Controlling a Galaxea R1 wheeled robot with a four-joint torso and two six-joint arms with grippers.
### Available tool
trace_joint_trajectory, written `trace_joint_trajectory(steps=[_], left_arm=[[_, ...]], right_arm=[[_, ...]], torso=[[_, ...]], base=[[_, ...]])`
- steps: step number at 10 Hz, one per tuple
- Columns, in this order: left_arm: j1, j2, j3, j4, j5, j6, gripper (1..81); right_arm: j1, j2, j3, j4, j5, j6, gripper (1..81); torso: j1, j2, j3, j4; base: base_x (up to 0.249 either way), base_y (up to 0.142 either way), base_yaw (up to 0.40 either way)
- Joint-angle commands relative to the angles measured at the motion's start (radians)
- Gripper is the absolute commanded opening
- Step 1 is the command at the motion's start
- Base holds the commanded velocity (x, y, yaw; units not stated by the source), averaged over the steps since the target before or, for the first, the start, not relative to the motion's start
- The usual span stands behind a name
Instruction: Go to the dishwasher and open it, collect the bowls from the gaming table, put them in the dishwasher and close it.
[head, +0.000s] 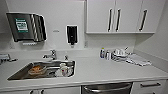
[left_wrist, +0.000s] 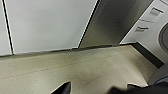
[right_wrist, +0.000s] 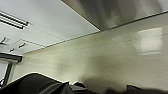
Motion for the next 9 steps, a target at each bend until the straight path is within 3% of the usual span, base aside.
trace_joint_trajectory(steps=[1, 3, 7, 9], left_arm=[[-0.059, -0.045, -0.024, 0.079, -0.146, -0.070, 81.1], [-0.075, -0.053, -0.024, 0.142, -0.175, -0.115, 81.1], [-0.078, -0.045, -0.055, 0.154, -0.167, -0.115, 81.1], [-0.078, -0.038, -0.067, 0.153, -0.169, -0.115, 81.1]], right_arm=[[0.119, -0.040, 0.039, 0.038, -0.077, 0.008, 81.1], [0.157, -0.051, 0.064, 0.058, -0.078, 0.023, 81.1], [0.317, -0.106, 0.199, 0.072, -0.140, 0.123, 81.1], [0.386, -0.115, 0.233, 0.073, -0.158, 0.236, 81.1]], torso=[[0.000, 0.000, 0.000, 0.000], [0.000, 0.000, 0.000, 0.000], [0.000, 0.000, -0.001, 0.000], [0.000, 0.000, -0.001, 0.000]], base=[[0.000, 0.000, 0.000], [0.000, 0.000, 0.000], [0.000, 0.000, 0.000], [0.000, 0.000, 0.000]])
